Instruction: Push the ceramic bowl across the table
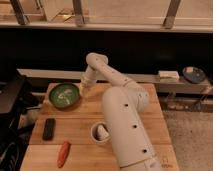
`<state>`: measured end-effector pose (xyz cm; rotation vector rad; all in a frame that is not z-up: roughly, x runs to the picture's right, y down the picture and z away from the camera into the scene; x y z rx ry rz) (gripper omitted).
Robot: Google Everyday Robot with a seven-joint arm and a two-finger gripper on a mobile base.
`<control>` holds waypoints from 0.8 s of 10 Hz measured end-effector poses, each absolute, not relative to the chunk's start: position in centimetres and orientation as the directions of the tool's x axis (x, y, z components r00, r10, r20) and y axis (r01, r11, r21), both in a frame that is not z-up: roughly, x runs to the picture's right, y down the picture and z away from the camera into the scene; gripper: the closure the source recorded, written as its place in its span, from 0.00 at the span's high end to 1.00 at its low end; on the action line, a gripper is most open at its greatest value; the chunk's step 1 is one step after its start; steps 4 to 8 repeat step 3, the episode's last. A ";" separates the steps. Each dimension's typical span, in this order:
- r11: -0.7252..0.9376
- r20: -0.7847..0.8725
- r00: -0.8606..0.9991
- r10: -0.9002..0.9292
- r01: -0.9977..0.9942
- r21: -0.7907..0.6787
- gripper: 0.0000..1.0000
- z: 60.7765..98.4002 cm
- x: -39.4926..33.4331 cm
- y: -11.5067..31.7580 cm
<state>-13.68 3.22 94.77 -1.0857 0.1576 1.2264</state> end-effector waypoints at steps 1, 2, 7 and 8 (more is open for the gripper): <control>-0.052 -0.615 0.375 0.694 -0.825 -0.562 0.00 94.8 -12.2 2.0; -0.059 -0.608 0.304 0.734 -0.862 -0.503 0.00 95.0 -8.4 -0.3; -0.069 -0.604 0.270 0.750 -0.876 -0.478 0.00 94.9 -6.7 -1.3; -0.069 -0.604 0.270 0.750 -0.876 -0.478 0.00 94.9 -6.7 -1.3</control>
